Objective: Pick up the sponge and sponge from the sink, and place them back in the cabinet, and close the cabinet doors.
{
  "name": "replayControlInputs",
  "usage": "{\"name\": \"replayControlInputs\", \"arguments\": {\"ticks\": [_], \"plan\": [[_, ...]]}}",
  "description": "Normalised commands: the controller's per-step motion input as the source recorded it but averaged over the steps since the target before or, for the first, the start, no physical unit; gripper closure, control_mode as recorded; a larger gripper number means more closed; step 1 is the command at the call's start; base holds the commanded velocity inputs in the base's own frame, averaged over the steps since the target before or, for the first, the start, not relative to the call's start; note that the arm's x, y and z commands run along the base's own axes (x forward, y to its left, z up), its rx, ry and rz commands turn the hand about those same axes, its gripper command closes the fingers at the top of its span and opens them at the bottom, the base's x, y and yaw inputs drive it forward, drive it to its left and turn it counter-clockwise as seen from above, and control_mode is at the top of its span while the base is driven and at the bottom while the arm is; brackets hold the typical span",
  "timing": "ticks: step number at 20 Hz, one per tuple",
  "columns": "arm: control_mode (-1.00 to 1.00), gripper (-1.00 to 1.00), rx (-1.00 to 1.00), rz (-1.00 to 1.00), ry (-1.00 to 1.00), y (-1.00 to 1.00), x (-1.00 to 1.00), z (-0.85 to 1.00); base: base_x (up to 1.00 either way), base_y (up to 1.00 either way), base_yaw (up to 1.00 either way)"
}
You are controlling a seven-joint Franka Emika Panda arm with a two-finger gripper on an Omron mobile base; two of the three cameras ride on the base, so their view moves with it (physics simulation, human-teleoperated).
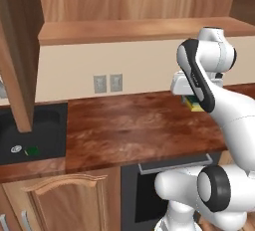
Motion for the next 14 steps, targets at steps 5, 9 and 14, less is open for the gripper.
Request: {"name": "replayControlInputs", "arguments": {"ticks": [5, 9, 14], "plan": [[1.00, 1.00, 0.00, 0.00, 0.00, 0.00, 0.00, 0.00, 0.38, -0.21, 0.00], [1.00, 1.00, 0.00, 0.00, 0.00, 0.00, 0.00, 0.00, 0.36, -0.19, 0.00], [1.00, 1.00, 0.00, 0.00, 0.00, 0.00, 0.00, 0.00, 0.29, -0.18, 0.00]]}}
